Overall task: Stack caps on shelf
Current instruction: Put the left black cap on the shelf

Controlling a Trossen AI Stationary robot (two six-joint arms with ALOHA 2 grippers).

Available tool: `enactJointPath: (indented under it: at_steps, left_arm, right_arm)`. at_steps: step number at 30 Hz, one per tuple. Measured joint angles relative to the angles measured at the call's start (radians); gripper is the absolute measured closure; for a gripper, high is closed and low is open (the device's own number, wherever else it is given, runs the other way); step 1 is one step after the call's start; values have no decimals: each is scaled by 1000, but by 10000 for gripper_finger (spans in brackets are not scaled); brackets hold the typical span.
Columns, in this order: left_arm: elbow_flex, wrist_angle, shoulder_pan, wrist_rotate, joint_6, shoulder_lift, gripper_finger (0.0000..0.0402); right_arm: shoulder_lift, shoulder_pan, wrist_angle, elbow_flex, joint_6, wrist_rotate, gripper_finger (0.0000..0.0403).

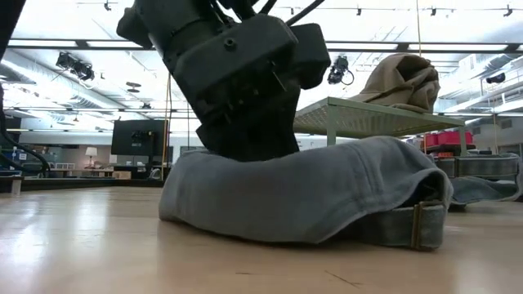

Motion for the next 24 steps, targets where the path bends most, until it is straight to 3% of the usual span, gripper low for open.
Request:
enactJointPath:
  at_steps: [5,14,24]
  left_arm:
    - [-1,-9,2,-39,0,0,209]
    - [1,-8,2,-30,-29,-5,389]
    - [-3,-99,-35,-205,-5,-112,398]
  right_arm:
    - [0,0,-3,0,0,0,392]
    - [0,0,-6,0,0,0,392]
    - [0,0,-9,0,-4,0,392]
